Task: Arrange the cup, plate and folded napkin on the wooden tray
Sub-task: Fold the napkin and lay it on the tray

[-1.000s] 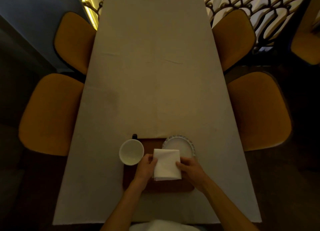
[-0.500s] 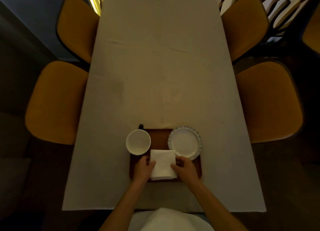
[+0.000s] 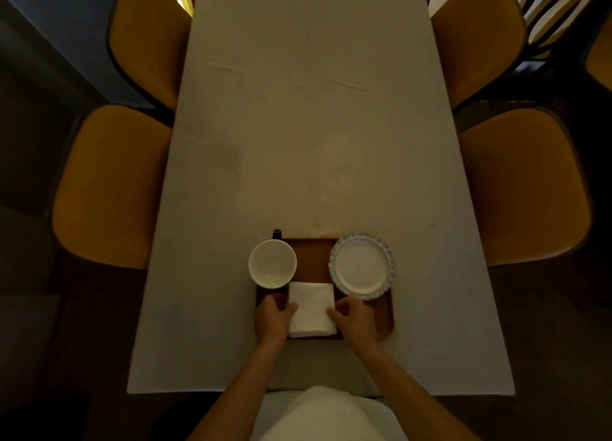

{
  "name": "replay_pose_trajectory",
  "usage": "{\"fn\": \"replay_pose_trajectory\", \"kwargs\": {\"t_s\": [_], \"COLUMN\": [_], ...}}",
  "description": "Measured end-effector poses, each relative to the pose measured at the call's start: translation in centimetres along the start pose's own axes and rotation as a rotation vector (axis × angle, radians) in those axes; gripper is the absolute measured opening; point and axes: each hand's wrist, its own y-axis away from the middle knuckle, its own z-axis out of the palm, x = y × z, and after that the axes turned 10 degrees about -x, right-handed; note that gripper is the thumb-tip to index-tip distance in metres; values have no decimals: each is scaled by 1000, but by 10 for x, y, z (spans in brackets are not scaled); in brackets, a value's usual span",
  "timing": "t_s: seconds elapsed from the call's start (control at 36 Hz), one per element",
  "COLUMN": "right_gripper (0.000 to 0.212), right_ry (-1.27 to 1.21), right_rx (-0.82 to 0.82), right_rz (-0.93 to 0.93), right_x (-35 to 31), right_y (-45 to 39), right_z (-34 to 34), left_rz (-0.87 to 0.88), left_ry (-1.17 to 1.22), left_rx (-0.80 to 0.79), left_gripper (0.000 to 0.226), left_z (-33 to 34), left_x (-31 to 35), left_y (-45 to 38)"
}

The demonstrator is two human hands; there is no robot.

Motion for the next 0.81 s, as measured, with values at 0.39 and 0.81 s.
{"fn": "replay_pose_trajectory", "kwargs": {"t_s": [0.39,0.81], "right_gripper": [21,23], "right_ry": [127,135], "right_rx": [-21,-114], "right_rz": [-221,-142], "right_x": [5,8], "right_y": [19,12], "right_z": [-3,-6], "left_rz": [169,180], "left_ry": [-294,-294], "left_rx": [18,-88], "left_gripper": [21,23], "left_z": [2,1], "left_x": [-11,-16], "left_y": [15,5]}}
